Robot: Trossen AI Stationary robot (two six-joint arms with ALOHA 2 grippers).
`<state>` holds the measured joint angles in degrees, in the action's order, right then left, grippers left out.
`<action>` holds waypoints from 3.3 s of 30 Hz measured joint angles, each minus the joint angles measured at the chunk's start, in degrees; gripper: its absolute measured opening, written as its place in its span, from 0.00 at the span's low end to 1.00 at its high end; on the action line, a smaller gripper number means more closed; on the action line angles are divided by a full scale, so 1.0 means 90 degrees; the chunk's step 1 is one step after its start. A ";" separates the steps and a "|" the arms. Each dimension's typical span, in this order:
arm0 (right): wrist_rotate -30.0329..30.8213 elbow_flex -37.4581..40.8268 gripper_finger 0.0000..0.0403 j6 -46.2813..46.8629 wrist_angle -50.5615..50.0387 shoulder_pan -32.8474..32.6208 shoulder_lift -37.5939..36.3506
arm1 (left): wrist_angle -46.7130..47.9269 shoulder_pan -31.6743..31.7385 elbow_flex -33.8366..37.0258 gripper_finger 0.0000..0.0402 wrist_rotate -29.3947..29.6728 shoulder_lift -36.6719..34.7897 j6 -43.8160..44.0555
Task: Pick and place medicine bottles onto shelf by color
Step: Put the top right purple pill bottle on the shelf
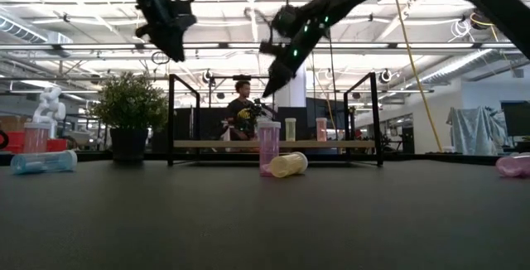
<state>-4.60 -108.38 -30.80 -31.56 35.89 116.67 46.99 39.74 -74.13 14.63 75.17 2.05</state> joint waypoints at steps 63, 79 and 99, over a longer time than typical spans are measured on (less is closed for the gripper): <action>0.3690 0.6629 0.42 0.9659 0.0589 -0.8079 -0.5927 | -0.1615 -0.6757 0.0000 0.29 0.0649 0.0940 0.5853; 0.3709 0.8459 0.42 1.0794 0.4933 -0.8376 -0.5890 | -0.2636 -0.6316 0.0005 0.29 -0.0673 0.1972 0.6297; 0.3538 0.8538 0.42 1.0335 0.6807 -0.7610 -0.5791 | -0.2723 -0.5635 -0.0163 0.29 -0.0801 0.1844 0.4633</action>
<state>27.24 -31.54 62.21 29.70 -32.59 64.56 22.48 -10.97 -75.59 7.42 91.77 43.75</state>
